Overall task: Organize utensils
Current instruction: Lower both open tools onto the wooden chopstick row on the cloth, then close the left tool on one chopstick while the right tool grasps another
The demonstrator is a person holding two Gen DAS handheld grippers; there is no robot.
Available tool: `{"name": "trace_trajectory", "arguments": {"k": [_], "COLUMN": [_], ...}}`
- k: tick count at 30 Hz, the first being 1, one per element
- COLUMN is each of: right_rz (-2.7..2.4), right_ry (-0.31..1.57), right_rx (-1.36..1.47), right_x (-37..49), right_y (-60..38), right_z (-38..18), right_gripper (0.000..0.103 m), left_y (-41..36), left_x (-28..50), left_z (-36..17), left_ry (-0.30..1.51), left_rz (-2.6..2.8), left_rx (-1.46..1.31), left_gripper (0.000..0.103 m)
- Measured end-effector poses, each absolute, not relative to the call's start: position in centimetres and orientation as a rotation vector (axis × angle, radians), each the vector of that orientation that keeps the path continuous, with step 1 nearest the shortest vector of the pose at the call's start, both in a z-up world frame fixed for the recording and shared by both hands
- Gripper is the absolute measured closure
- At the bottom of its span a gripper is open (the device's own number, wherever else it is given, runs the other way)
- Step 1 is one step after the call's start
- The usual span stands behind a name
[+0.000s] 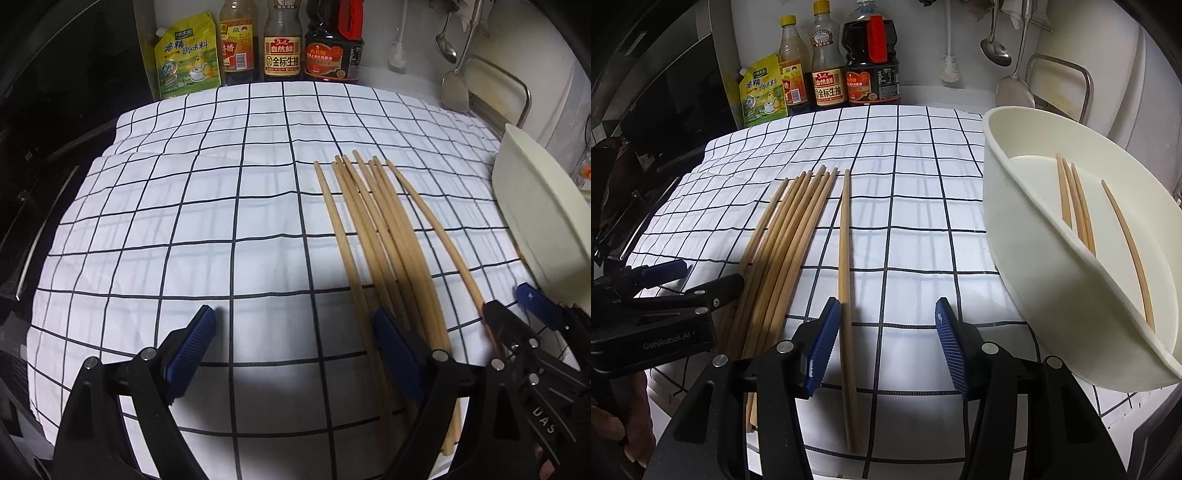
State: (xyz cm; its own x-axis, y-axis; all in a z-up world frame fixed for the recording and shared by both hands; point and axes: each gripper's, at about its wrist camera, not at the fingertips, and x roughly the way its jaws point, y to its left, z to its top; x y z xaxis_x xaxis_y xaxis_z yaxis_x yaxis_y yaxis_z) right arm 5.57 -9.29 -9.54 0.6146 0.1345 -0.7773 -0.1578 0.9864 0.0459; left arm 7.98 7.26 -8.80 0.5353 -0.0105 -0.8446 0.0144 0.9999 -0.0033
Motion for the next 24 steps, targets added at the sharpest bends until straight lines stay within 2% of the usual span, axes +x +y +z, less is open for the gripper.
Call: {"name": "trace_trajectory", "arguments": {"k": [8,18,21,24], "right_rz": [0.173,0.165,0.172,0.188], "right_ry": [0.887,0.879,0.873,0.873], "right_rx": [-0.061,-0.133,-0.139,-0.132], "right_x": [6.1,8.0,8.5,8.8], "right_y": [-8.5,-7.2,-7.2,-7.2], "right_z": [-9.6,-10.1,-10.1,-10.2], "right_gripper": [0.052,0.052,0.052,0.054], "left_y": [8.1,8.2,8.1,7.8], "left_x": [9.1,10.7,11.0,10.9], "left_z": [-8.9,-9.0,-9.0,-8.7], "left_ry": [1.009,1.001,0.989,0.972], "left_rz": [0.007,0.027,0.024,0.012], "left_rx": [0.001,-0.010,-0.013,-0.005], "left_gripper": [0.010,0.008,0.012,0.026]}}
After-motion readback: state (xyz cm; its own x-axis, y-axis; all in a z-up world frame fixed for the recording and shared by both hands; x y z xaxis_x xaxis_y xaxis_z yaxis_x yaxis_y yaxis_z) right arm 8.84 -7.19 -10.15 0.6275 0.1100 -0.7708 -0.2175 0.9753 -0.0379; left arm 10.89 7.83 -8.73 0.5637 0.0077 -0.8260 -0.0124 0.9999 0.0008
